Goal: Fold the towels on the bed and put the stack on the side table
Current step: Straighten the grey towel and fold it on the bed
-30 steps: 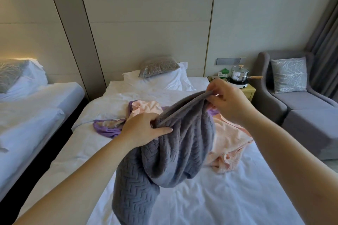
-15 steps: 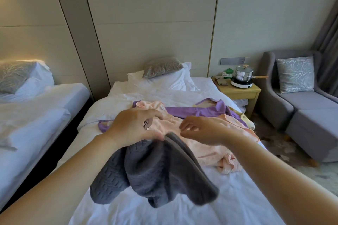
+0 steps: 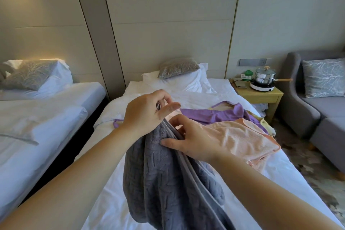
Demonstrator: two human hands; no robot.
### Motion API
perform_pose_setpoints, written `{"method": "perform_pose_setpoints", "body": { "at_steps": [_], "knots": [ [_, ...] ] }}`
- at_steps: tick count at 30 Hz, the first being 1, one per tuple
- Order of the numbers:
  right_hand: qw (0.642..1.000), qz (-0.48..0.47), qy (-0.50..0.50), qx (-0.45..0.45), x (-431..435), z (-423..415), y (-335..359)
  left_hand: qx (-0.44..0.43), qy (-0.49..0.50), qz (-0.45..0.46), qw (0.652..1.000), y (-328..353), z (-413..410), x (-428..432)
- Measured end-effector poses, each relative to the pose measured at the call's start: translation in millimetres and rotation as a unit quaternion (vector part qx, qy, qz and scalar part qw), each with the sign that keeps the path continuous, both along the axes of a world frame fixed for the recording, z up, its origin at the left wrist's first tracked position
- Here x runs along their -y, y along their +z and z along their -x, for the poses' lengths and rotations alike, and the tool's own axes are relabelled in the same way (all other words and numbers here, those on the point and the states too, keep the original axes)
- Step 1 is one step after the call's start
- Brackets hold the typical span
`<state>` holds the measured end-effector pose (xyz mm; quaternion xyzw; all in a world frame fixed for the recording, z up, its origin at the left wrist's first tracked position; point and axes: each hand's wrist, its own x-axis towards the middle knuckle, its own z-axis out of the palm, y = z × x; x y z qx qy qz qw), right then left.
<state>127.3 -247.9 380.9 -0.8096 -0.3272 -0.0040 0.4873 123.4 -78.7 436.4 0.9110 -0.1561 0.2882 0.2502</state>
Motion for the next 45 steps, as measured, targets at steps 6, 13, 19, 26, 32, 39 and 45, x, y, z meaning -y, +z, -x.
{"method": "perform_pose_setpoints", "body": {
  "at_steps": [6,13,19,26,32,39,45],
  "knots": [
    [1.000,-0.005,0.008,-0.002,15.7,1.3,-2.7,-0.067,0.018,-0.030,0.997,6.9,0.9,-6.7],
    [0.999,0.037,-0.019,-0.027,46.6,-4.8,-20.5,-0.192,-0.062,-0.226,0.953,10.0,-1.9,-3.6],
    [0.996,0.013,-0.082,-0.031,59.1,-4.6,-27.7,-0.098,-0.030,-0.119,0.988,3.6,-9.5,-6.3],
    [0.986,0.063,-0.149,-0.023,71.4,-8.0,-49.3,-0.052,0.017,0.002,0.999,8.0,-14.5,-13.8],
    [0.976,0.004,-0.217,0.032,71.3,-6.5,-56.8,-0.036,0.045,0.053,0.997,5.4,-15.6,-10.3],
    [0.961,0.022,-0.175,0.213,69.8,-0.2,-53.5,-0.018,0.038,0.075,0.996,4.2,-17.6,-8.8],
    [0.950,0.239,-0.053,0.193,68.5,-1.8,-49.2,0.001,0.048,0.093,0.994,5.1,-23.9,-18.2]
  ]
}}
